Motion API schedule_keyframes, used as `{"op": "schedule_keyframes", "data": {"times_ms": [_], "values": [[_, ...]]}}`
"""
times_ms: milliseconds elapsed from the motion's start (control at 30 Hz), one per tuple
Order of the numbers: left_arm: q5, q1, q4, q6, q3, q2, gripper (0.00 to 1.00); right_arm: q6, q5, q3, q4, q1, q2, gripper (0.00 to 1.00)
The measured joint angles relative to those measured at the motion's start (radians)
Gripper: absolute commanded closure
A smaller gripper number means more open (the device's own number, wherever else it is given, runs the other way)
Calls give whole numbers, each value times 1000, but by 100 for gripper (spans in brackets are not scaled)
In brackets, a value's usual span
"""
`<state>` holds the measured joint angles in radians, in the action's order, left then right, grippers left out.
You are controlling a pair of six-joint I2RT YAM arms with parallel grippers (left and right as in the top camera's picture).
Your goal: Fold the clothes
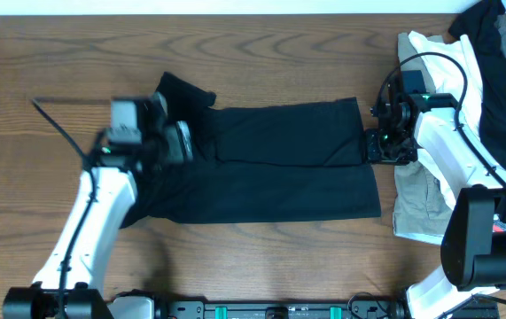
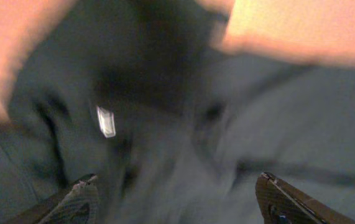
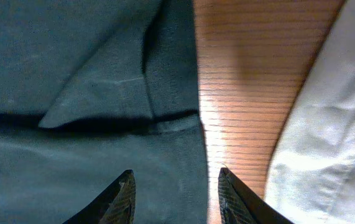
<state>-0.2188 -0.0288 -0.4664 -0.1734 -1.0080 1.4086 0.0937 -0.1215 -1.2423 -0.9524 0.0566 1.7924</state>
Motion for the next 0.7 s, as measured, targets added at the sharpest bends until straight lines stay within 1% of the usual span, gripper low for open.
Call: {"op": "schedule_keyframes", "data": {"times_ms": [133, 333, 567, 700], "values": [[-40, 67, -13, 21, -181, 87, 18, 0, -21, 0, -13, 0, 0, 57], [-95, 164, -61, 48, -394, 356, 18, 0, -29, 0, -32, 0, 0, 57], [-169, 222, -111, 97, -563, 659, 17, 0, -36, 0, -39, 0, 0, 56], [-178, 237, -109, 121, -595, 743, 18, 0, -36, 0, -45, 0, 0, 56]]}}
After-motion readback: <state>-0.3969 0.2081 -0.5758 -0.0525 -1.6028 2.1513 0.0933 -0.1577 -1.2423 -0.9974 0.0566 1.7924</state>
